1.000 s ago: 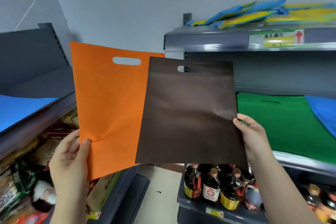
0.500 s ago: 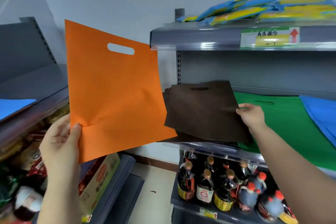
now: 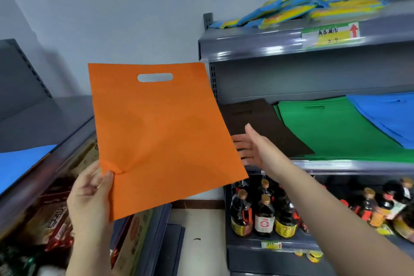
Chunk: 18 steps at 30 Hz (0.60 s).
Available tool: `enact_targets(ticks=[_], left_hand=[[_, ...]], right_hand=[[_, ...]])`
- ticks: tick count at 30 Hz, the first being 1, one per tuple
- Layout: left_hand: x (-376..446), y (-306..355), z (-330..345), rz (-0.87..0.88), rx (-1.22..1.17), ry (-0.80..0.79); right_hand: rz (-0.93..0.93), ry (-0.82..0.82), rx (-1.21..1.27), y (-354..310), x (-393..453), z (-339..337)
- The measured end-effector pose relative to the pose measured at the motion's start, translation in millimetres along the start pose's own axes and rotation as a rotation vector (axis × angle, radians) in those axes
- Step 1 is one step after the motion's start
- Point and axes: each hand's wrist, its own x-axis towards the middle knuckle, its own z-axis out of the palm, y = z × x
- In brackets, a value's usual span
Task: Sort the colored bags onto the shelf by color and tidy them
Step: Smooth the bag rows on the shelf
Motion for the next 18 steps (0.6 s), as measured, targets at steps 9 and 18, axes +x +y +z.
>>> enact_targets(ticks=[9, 18], left_hand=[[-31.1, -21.9, 57.2, -0.085, -0.031, -0.289], [-124.7, -34.5, 158.1, -0.186, -0.015, -0.484]], right_hand=[[-0.043, 0.350, -0.111, 31.9, -72.2, -17.8], [-0.062, 0.682, -0.274, 58.5, -134.8, -139.7]])
